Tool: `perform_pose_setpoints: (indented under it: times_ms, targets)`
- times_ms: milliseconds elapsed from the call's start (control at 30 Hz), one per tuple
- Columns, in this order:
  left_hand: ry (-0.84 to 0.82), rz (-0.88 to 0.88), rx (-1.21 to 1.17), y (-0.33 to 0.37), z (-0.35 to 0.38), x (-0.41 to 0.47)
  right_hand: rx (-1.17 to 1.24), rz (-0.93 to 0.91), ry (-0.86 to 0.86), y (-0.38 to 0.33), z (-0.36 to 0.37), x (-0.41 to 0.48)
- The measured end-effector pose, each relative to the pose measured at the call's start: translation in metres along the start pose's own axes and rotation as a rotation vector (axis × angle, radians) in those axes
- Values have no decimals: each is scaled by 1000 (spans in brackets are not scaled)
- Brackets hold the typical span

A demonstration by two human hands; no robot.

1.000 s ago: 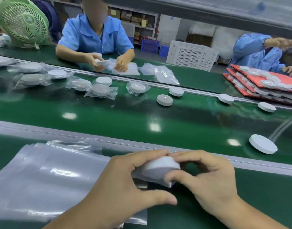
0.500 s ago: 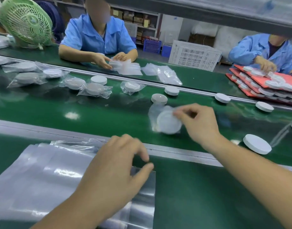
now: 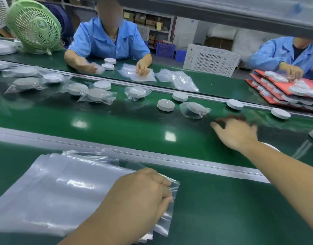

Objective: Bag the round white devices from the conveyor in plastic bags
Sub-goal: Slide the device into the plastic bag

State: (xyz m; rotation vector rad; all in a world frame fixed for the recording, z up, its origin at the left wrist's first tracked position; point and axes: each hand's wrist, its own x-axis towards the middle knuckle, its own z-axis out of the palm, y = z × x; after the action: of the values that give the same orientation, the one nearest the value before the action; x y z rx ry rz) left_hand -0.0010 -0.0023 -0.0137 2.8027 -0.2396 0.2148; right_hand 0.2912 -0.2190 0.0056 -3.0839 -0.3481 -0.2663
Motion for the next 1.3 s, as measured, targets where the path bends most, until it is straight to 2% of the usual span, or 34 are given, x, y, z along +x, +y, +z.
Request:
perform_pose_setpoints:
  times_ms: [67,100,167,233,300,367,500,567,633,700,833,1033,1167,1233,1300]
  targets:
    - [42,-5,11,-2,1,0,-175,124,-74,49,4,-20]
    - [62,-21,-2,-3,1,0,-183,156,-112,75,8,-31]
    - [97,-48,-34,-3,-1,4,-32,176,-156,116,12,-51]
    - [118,-63,-41,-2,-2,10,145,156,-90,133,10,-63]
    - [91,-71,-40,-2,-2,15,191,79,-7,129,4,-72]
    - [70,-75,-27,-3,-5,20,219,-93,71,109,-8,-83]
    - [150,-133,-85,-4,-6,26,230,-656,301,42,-27,-124]
    - [197,-167,-148,0,-5,23,362,-888,309,9,-29,-146]
    - [219,-189,-197,3,-3,20,506,-970,269,-17,-27,-163]
    - [254,-245,-356,3,-2,18,619,-980,308,-33,-23,-174]
    - [267,-341,-681,-1,-2,16,868,-878,381,-45,-19,-181]
    - [306,-329,-694,-2,-5,19,1112,-795,356,-49,-13,-186]
    - [447,-350,-642,-5,-9,19,1053,-809,378,-44,-16,-185]
    - [352,-299,-714,-4,-10,18,1067,-792,375,-43,-17,-186]
    - [85,-174,-953,2,-12,16,1135,-703,338,-47,-19,-191]
